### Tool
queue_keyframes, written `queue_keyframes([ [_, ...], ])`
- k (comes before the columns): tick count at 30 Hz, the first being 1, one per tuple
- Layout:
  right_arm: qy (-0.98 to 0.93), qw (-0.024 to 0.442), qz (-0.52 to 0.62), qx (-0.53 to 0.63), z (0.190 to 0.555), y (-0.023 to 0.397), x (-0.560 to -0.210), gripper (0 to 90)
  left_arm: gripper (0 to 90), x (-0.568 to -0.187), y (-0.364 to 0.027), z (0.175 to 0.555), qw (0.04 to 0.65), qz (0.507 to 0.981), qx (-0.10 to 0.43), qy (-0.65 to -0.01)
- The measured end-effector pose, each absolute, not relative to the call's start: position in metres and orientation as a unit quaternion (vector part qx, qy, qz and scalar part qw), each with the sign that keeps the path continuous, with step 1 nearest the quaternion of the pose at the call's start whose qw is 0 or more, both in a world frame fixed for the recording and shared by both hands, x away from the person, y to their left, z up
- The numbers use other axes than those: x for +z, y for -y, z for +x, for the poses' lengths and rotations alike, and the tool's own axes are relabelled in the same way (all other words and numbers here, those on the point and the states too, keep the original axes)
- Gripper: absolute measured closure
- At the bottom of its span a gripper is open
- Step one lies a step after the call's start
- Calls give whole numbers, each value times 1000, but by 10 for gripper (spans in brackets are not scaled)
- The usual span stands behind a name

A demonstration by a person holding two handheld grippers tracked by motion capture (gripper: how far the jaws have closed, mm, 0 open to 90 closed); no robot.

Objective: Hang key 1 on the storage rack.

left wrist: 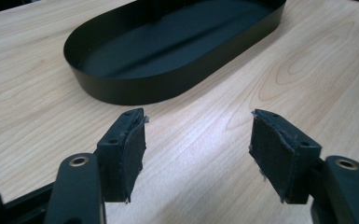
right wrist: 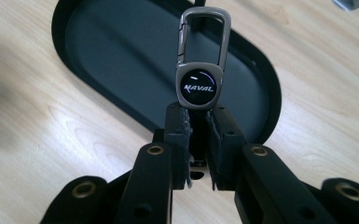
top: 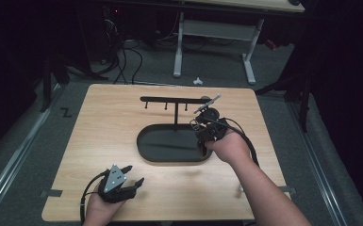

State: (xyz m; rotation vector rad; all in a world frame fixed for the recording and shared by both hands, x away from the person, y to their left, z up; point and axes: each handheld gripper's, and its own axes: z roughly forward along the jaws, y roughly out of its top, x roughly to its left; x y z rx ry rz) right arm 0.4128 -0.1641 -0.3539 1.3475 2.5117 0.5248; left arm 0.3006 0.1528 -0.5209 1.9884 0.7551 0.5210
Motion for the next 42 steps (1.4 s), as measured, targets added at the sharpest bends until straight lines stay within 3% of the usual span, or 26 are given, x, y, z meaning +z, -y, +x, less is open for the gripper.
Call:
queue_keyframes([
  [25,-851,137,467,195,441,144,-338,801,358,-520,-161,294,455,807,213,-311],
  [42,-844,147,484,178,461,137,-353,800,358,-520,-160,296,457,807,209,-309],
])
